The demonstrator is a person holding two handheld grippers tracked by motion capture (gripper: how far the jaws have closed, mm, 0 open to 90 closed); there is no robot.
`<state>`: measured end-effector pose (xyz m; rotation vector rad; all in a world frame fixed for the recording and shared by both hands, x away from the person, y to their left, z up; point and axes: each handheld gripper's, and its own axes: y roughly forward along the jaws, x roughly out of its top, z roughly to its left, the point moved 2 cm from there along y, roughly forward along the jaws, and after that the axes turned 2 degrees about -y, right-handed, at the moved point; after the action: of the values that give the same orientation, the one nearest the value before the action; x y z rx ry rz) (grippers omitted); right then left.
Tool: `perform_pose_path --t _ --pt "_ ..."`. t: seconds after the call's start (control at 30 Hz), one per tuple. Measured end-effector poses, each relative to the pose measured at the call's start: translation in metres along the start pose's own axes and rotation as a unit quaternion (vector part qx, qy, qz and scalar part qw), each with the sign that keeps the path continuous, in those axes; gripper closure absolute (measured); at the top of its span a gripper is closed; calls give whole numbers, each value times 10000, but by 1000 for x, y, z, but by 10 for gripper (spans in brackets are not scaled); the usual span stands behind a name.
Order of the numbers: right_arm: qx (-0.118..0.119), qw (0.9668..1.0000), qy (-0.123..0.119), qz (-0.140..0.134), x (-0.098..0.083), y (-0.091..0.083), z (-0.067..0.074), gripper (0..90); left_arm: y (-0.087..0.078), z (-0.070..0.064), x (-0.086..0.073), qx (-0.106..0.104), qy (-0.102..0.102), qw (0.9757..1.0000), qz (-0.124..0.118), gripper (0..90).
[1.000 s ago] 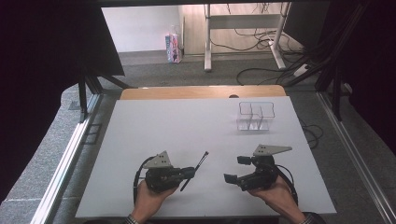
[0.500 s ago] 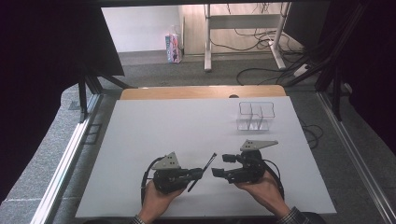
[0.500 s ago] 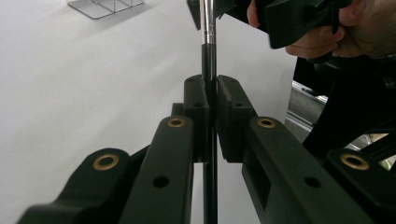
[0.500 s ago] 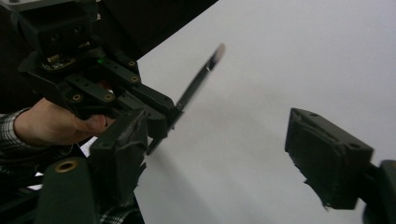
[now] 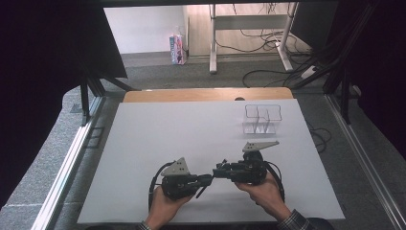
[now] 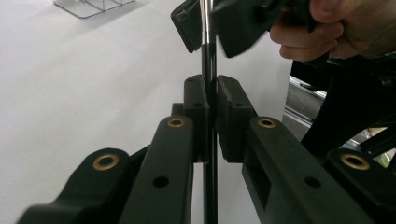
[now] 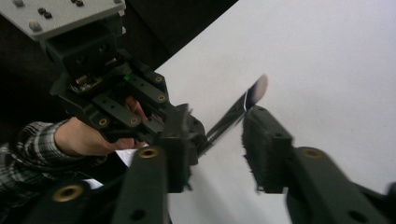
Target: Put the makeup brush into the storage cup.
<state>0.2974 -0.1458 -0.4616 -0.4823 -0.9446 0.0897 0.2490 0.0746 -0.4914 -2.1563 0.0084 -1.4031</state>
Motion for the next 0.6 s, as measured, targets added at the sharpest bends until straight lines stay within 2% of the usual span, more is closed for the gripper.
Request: perform_pose_path --t 0.07,0.1,0.17,0.3,0.43,0.6 --pt "187 9997 132 -19 0 0 -1 832 2 -1 0 -2 46 10000 60 836" --pt "229 9995 196 -17 0 1 -1 837 3 -2 0 42 56 9999 83 834" --pt "153 9998 96 26 1 1 1 839 3 -1 0 41 64 9999 112 815" --pt "-63 9999 -88 38 2 -2 3 839 2 1 0 82 -34 9999 135 636" --pt "-166 9997 -154 24 3 -5 1 839 1 2 1 237 -22 9995 191 477" --pt "-253 9993 -293 -1 4 -8 2 838 -1 4 -1 452 -40 9984 324 337"
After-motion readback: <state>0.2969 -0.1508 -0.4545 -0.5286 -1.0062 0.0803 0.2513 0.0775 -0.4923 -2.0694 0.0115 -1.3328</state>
